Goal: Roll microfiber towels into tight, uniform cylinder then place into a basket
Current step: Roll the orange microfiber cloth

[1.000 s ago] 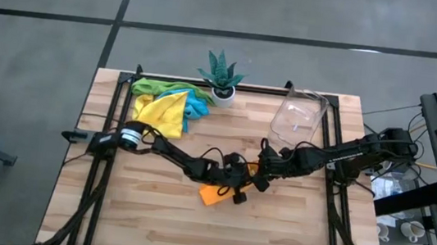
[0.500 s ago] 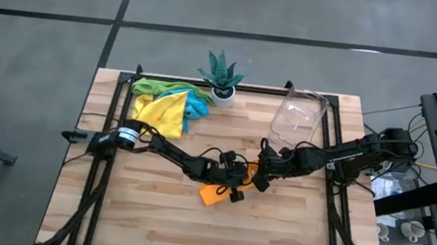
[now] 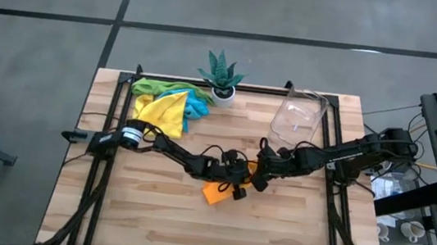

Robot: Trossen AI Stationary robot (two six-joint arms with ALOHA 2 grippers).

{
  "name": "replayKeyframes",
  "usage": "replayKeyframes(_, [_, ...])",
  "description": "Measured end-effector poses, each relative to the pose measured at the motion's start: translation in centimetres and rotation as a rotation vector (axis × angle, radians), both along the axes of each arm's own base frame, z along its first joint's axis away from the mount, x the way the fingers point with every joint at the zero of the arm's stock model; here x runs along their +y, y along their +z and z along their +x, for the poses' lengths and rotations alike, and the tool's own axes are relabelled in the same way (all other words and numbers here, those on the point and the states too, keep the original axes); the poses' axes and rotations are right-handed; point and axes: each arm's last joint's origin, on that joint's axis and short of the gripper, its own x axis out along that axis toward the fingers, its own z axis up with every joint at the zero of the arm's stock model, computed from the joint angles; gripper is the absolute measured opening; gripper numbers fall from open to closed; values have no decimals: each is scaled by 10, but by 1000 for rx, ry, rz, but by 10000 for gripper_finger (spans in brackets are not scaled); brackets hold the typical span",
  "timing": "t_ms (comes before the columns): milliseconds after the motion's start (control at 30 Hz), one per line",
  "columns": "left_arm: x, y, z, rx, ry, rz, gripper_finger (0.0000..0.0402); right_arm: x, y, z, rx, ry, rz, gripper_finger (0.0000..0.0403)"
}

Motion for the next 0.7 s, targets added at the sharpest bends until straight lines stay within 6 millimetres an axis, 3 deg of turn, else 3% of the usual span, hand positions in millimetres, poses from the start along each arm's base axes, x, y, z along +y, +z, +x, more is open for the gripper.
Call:
replayKeyframes(300, [0, 1, 1, 2, -18, -11, 0, -1, -10, 3, 126, 15, -40, 13])
replayKeyframes(533, [0, 1, 1, 5, -30, -15, 0, -4, 20, 8, 265, -5, -189, 13])
replayKeyframes(700, [0, 1, 1, -8, -31, -18, 0, -3, 13, 18, 312, 17, -207, 13])
